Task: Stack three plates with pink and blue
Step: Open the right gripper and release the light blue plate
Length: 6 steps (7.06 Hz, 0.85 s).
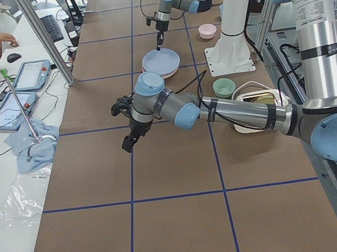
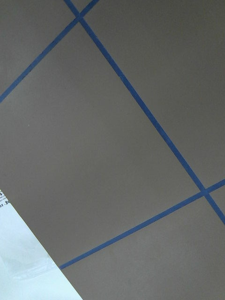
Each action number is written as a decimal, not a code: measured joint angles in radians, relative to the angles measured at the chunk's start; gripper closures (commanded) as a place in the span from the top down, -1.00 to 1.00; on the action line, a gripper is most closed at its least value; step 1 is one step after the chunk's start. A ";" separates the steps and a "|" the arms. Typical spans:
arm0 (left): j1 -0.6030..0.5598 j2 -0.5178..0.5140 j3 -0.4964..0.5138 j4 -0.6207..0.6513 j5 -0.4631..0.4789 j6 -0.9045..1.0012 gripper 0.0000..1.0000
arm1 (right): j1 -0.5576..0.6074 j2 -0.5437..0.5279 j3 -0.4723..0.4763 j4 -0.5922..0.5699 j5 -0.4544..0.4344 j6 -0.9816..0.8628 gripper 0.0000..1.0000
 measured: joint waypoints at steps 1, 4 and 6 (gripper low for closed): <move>0.000 0.002 0.001 -0.001 0.000 -0.002 1.00 | -0.002 0.000 0.004 -0.020 -0.001 0.000 -1.00; 0.000 0.005 0.001 -0.004 0.000 -0.005 1.00 | -0.002 -0.002 0.004 -0.041 -0.001 0.000 0.98; 0.001 0.005 0.001 -0.004 0.000 -0.005 1.00 | -0.002 0.000 0.003 -0.043 -0.018 0.000 1.00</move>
